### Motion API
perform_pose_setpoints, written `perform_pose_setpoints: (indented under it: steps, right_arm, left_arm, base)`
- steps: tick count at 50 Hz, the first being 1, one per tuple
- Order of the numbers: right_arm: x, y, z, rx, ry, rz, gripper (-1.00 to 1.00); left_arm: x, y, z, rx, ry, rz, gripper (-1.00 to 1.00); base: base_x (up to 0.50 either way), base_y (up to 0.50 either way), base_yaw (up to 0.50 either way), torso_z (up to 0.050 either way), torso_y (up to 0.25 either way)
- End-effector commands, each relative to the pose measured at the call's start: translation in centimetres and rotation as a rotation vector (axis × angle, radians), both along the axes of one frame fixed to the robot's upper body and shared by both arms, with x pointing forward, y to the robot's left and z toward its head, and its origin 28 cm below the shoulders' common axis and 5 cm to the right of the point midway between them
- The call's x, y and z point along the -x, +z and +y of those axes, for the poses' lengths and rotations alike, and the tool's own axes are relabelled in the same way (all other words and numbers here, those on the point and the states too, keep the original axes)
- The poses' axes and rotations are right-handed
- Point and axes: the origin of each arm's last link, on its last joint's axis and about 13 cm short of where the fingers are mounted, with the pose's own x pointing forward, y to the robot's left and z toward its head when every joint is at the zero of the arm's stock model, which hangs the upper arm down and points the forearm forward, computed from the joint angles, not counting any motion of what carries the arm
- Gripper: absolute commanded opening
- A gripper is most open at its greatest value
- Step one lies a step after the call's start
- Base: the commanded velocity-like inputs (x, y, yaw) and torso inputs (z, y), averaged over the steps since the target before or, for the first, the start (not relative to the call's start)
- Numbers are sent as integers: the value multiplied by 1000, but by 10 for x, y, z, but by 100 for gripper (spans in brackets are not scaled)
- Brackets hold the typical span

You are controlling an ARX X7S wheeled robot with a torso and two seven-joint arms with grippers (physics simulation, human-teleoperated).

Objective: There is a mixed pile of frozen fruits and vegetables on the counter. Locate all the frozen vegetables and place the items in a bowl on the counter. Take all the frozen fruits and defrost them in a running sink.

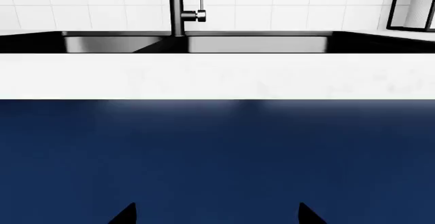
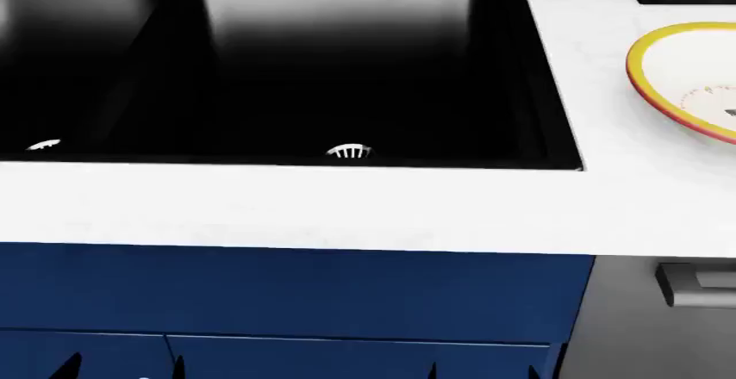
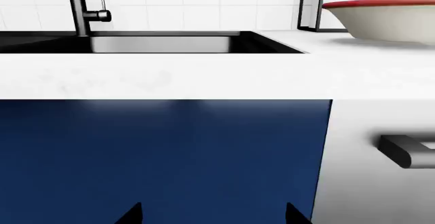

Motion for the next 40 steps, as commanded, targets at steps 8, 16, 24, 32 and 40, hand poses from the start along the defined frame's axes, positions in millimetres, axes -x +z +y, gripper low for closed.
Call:
perform_pose_setpoints:
  steps: [8,16,24,32,40]
  right_arm:
    - [0,0,1,1,1,2,100]
    - [1,0,1,2,-7,-5,100]
    - [0,-1,2,2,1,-1,100]
    - [0,0,1,5,-3,2,100]
    - [0,0,1,7,-4,3,100]
  left_arm:
    - [0,1,0,1,2,-2,100]
    - [0,0,0,-14,4,-2,100]
    - [-1,1,-1,-13,12,-2,100]
    - [-1,0,-1,-14,9,2,100]
    - [0,0,0,-18,13,-1,100]
  base:
    - [0,0,0,0,0]
    - [0,0,0,0,0]
    - [0,0,0,0,0]
    - [0,-500,0,0,0]
    - [0,-500,0,0,0]
